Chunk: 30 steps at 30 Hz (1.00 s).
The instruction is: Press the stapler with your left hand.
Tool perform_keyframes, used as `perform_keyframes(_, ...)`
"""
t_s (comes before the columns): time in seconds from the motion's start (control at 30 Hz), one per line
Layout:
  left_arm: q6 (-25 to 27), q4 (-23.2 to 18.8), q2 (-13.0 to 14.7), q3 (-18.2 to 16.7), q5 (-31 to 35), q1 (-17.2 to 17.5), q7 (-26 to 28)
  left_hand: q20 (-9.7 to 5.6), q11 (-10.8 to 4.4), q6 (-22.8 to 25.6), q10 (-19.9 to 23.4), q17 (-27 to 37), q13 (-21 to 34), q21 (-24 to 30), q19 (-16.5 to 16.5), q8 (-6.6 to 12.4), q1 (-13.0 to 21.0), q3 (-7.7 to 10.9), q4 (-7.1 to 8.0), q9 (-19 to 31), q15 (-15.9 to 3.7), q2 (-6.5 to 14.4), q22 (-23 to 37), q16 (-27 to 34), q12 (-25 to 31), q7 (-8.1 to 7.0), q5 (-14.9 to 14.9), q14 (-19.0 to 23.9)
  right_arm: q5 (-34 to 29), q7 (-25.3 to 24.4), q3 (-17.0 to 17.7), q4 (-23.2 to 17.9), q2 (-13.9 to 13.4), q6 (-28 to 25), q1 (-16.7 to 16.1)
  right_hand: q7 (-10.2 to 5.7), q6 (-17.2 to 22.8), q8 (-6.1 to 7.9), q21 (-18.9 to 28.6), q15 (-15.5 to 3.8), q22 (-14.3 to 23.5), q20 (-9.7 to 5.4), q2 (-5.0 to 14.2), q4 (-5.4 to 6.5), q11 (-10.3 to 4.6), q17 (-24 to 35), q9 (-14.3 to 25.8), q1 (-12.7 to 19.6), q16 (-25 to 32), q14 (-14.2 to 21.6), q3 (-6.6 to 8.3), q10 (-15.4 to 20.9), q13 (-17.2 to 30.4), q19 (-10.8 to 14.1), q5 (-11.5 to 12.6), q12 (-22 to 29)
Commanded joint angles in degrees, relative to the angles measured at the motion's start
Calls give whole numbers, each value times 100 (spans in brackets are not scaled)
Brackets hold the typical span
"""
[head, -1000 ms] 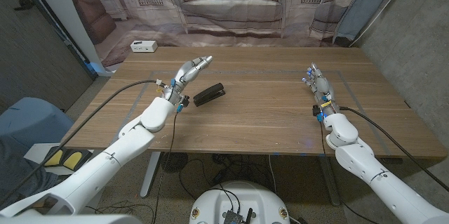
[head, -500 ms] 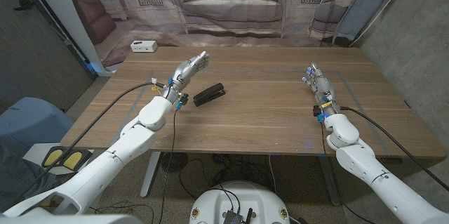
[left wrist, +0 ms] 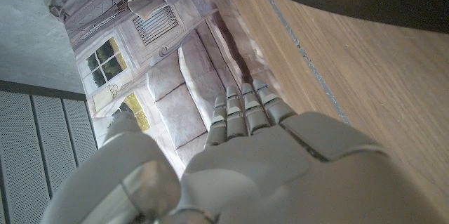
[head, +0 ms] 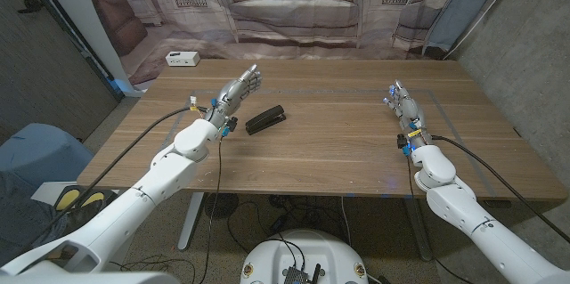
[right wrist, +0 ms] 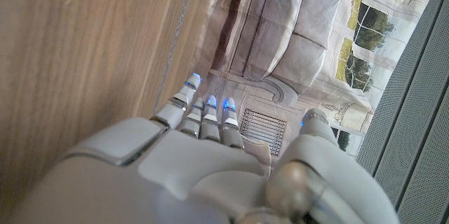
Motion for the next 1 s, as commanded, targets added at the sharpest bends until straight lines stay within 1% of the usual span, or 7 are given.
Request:
perform_keyframes(0.03, -927, 990, -449, 91, -300, -243, -638, 20, -46, 35, 40, 20, -1, 17, -43, 52, -26, -13, -7, 0, -72, 12, 13, 54, 23, -19, 8, 51, -22, 139, -33, 12, -107, -62, 52, -51, 32, 10, -11, -30, 12, -29, 4, -38, -37, 9, 24, 28, -2, 34, 1, 30, 24, 30, 3, -5)
perform_keyframes(0.17, -1266, 1294, -567, 107, -337, -306, -827, 29, -55, 103, 92, 19, -2, 44, -9, 87, -39, -24, -8, -1, -80, 0, 11, 77, 56, -38, 8, 95, -16, 173, -38, -4, -144, -99, 60, -53, 29, 7, -16, -32, 12, -24, 2, -38, -36, 10, 24, 26, -4, 32, -2, 33, 24, 24, 2, -5)
perform_keyframes(0.33, -1530, 1536, -652, 114, -328, -351, -919, 30, -60, 139, 97, 19, -3, 51, -7, 103, -48, -35, -9, -2, -87, -13, 9, 81, 64, -41, 9, 101, 7, 234, -57, 39, -141, -105, 108, -52, 35, 7, -22, -28, 12, -18, -1, -38, -43, 11, 24, 22, -7, 27, -6, 27, 24, 17, 2, -9)
perform_keyframes(0.63, -1541, 1494, -679, 79, -319, -300, -757, 35, -74, 190, 114, 18, -5, 58, -10, 122, -66, -54, -11, -2, -96, -39, 7, 88, 80, -43, 9, 114, -13, 205, -73, 26, -152, -155, 128, -51, 33, 2, -28, -31, 12, -13, 3, -38, -44, 12, 25, 21, -12, 18, -8, 31, 24, 9, 2, -10)
perform_keyframes(1.0, -1445, 1371, -617, 81, -261, -259, -651, 26, -97, 213, 106, 17, -7, 61, -25, 127, -77, -66, -14, -3, -96, -52, 5, 85, 85, -29, 12, 101, 11, 185, -63, 37, -128, -144, 135, -60, 42, 1, -33, -31, 13, -6, 1, -41, -35, 13, 25, 18, -10, 31, -13, 50, 24, 6, 2, -6)
